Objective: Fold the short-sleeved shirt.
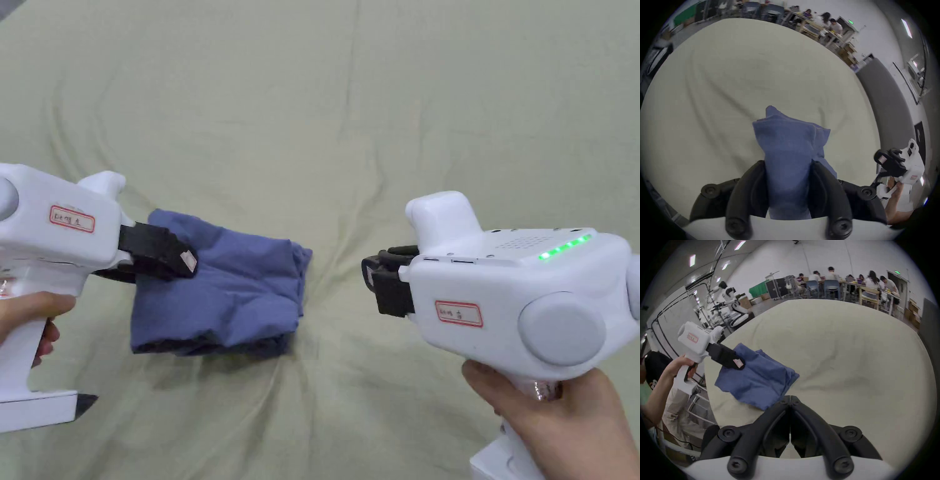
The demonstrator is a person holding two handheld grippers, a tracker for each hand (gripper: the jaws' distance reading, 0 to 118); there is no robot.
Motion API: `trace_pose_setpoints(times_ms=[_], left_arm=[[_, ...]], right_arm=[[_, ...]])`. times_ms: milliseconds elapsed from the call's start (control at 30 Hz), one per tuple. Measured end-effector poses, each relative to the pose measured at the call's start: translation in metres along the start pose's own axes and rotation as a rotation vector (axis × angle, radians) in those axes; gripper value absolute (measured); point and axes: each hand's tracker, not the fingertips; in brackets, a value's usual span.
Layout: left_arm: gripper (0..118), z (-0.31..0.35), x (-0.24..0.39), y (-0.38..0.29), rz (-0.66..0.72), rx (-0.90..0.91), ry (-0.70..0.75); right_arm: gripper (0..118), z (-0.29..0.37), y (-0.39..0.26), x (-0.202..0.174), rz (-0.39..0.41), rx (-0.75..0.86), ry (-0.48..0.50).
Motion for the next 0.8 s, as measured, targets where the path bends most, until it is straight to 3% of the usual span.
trace_pose_setpoints(times_ms=[233, 267, 300, 333, 433, 600, 633, 667, 700, 733, 800], left_arm=[[39, -0.012, -0.066, -0.008, 0.139, -0.056, -0.051], [45, -0.015, -0.072, -0.009, 0.174, -0.06, -0.079], [63, -0.015, -0.074, -0.012, 0.207, -0.042, -0.093], [90, -0.015, -0.076, -0.015, 0.204, -0.026, -0.072], [92, -0.002, -0.079, -0.023, 0.099, 0.074, 0.091], [92, 0.067, -0.055, -0.041, 0.048, 0.353, 0.27], [81, 0.08, -0.043, -0.046, 0.0, 0.421, 0.274], [53, 0.093, -0.024, -0.054, -0.091, 0.49, 0.29], [7, 0.1, -0.003, -0.058, -0.14, 0.521, 0.359], [0, 0.103, 0.015, -0.063, -0.171, 0.548, 0.413], [0, 0.11, 0.054, -0.07, -0.218, 0.557, 0.383]], right_arm=[[2, -0.05, 0.02, -0.048, 0.069, -0.039, 0.06], [2, -0.053, 0.02, -0.049, 0.07, -0.043, 0.064], [2, -0.054, 0.019, -0.05, 0.071, -0.045, 0.067], [2, -0.054, 0.019, -0.05, 0.073, -0.046, 0.069], [2, -0.047, 0.017, -0.046, 0.072, -0.047, 0.07], [2, -0.022, 0.018, -0.034, 0.073, -0.016, 0.045], [2, -0.016, 0.019, -0.032, 0.071, -0.005, 0.041], [2, -0.008, 0.019, -0.029, 0.063, 0.011, 0.037], [2, 0.0, 0.019, -0.025, 0.056, 0.027, 0.036], [2, 0.009, 0.019, -0.022, 0.049, 0.043, 0.028], [2, 0.029, 0.018, -0.015, 0.043, 0.08, 0.002]])
